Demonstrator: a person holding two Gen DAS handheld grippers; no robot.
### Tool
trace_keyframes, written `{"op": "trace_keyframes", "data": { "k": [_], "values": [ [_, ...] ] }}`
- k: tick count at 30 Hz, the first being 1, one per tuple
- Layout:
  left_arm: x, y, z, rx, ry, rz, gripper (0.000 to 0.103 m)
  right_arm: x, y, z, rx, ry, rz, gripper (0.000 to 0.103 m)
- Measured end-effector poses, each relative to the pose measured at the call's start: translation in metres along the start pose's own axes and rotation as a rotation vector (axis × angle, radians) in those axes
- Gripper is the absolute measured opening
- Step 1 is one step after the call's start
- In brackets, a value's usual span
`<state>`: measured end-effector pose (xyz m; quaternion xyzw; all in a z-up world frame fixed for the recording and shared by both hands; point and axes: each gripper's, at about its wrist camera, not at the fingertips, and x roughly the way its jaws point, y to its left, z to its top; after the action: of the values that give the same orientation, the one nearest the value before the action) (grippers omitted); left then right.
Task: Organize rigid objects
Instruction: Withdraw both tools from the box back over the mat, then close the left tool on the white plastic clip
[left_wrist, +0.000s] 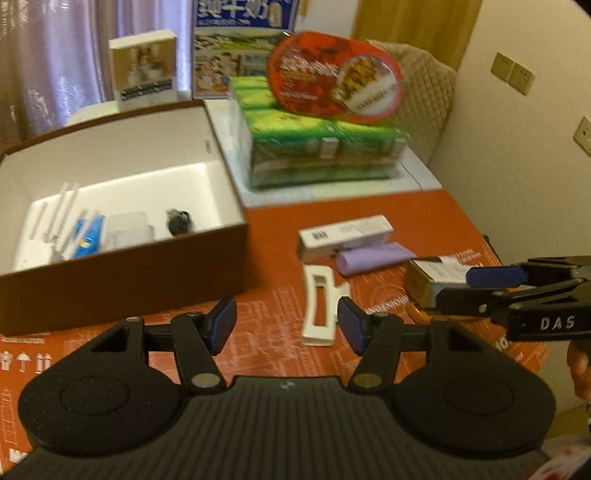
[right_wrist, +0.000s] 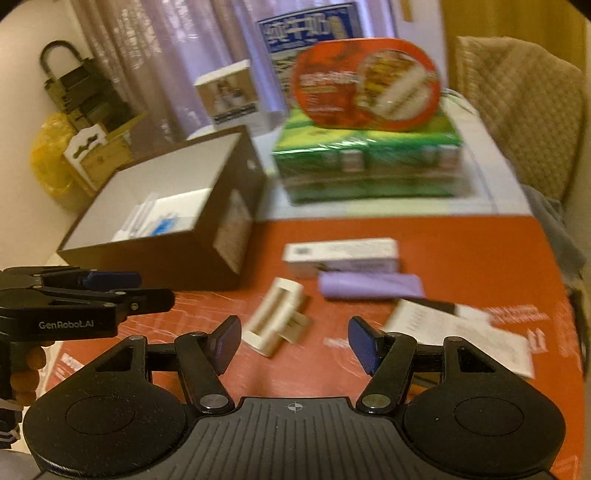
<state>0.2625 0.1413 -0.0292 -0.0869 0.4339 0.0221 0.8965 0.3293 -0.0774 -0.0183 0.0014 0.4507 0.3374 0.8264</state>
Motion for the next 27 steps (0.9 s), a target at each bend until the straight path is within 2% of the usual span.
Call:
{"op": "trace_keyframes", "data": {
  "k": [15,27],
  "values": [
    [0.035,-0.055,-0.007,0.074,0.060,-0.062,0.057,-0.043,-0.075,-0.030,0.080,0.003,-0.107,0.061],
    [0.060,-0.068,-0.011,0.086,0.085,-0.043,0.057,-0.039,-0.125,-0.041,0.137,0.025,-0.180,0.061]
  ]
}}
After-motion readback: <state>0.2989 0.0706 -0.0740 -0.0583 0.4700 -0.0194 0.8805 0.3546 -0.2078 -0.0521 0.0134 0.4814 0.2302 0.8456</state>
